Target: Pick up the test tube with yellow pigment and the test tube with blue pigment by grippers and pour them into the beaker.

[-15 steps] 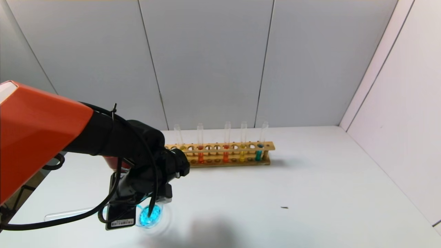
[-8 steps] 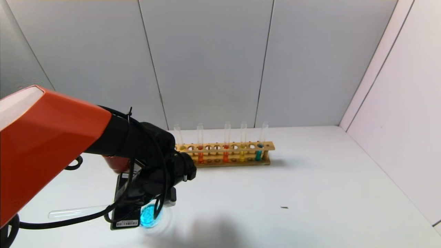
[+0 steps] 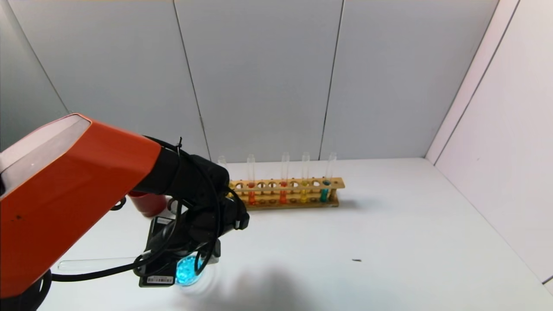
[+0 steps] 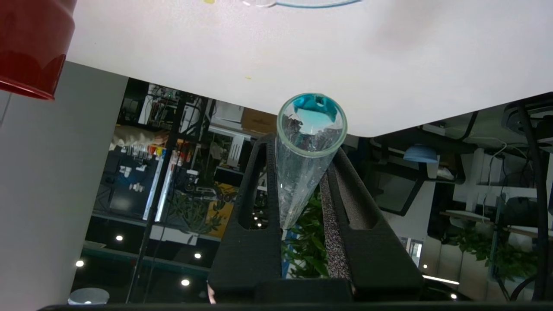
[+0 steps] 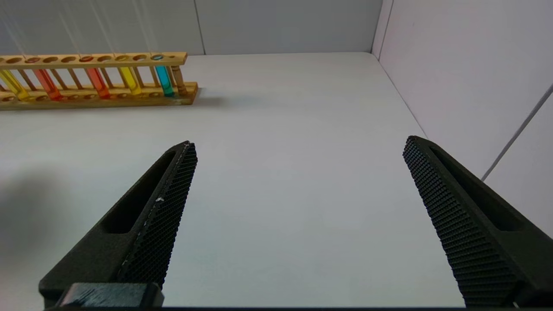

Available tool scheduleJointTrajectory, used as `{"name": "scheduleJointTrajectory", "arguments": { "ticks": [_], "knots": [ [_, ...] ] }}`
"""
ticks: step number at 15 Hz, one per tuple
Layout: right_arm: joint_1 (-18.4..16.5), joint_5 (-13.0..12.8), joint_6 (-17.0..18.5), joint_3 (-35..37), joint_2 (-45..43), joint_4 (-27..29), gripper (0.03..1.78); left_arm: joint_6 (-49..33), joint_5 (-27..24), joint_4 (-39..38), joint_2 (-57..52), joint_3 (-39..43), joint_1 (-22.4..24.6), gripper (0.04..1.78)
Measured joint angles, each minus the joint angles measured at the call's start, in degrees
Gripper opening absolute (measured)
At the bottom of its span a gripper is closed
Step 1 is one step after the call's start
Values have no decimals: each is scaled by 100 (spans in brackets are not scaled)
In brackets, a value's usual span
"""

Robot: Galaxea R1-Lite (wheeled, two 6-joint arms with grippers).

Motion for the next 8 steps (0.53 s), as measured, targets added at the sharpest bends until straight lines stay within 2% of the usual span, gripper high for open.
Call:
{"name": "scheduleJointTrajectory", "arguments": {
  "ticks": [8],
  "knots": [
    [-2,0,0,0,0,-2,174,-7,0,68,118,-77,-48,33]
  ]
}}
